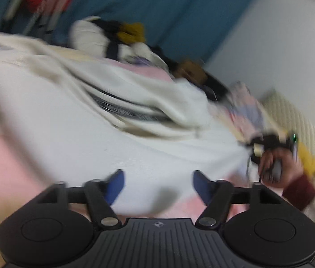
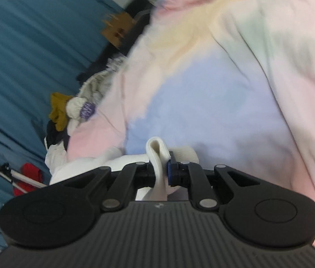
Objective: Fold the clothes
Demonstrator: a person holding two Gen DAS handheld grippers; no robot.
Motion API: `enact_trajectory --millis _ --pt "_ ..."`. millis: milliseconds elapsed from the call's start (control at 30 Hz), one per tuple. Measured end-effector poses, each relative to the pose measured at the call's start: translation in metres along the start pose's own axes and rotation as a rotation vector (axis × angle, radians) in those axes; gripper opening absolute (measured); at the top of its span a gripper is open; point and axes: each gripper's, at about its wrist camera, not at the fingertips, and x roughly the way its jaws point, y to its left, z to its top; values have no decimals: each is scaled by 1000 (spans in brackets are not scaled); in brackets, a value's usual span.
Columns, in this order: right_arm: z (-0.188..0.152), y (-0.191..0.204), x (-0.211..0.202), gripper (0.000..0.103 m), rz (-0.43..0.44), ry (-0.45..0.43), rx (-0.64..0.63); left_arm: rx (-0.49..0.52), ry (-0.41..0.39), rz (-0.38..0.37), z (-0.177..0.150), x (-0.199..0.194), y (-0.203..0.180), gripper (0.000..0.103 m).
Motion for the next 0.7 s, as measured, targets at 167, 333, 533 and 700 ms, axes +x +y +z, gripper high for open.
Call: enact_trajectory --millis 167,333,533,700 --pt "4 23 -18 11 80 -117 -86 -528 -150 103 9 -35 81 95" --pt "4 38 -41 11 134 -267 -163 -1020 -344 127 -5 -63 168 95" --pt "6 39 -46 11 90 -366 -249 -1201 -455 123 1 -67 203 86" --pt "8 29 -31 11 43 -327 -248 -1170 -399 196 18 -77 202 33"
